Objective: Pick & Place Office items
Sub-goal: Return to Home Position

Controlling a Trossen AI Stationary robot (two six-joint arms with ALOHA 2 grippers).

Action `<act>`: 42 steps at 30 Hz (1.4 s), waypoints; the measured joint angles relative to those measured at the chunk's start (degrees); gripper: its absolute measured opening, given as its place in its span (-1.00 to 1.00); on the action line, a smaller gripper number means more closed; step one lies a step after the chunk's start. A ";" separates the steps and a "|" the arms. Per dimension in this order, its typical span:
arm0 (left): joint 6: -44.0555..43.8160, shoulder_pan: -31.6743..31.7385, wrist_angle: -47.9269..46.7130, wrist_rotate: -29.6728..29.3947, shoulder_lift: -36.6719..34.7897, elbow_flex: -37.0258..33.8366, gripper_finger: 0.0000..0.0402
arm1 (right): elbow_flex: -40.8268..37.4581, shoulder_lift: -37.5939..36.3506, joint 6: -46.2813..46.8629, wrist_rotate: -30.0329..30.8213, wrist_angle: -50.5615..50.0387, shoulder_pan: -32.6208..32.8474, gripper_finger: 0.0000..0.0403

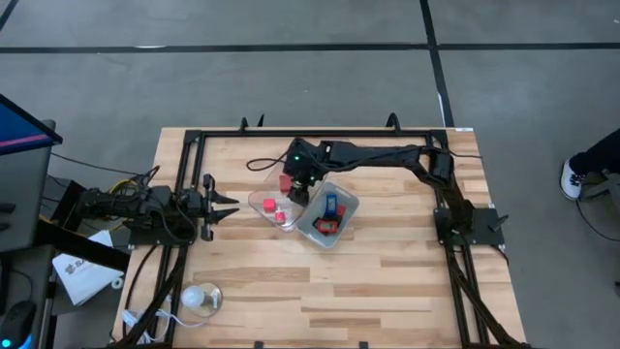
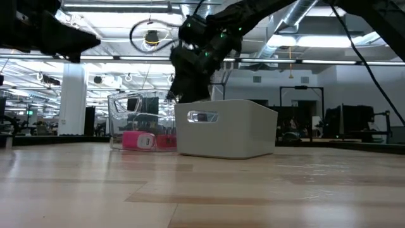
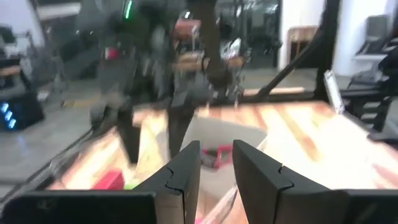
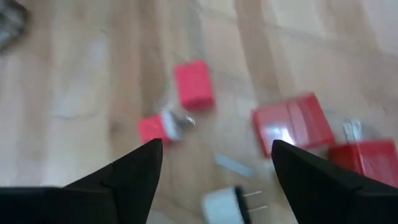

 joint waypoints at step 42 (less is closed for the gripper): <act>-6.69 0.04 5.31 -9.01 4.89 -3.89 -0.55 | -95.77 -76.11 -1.66 1.23 76.18 8.68 0.44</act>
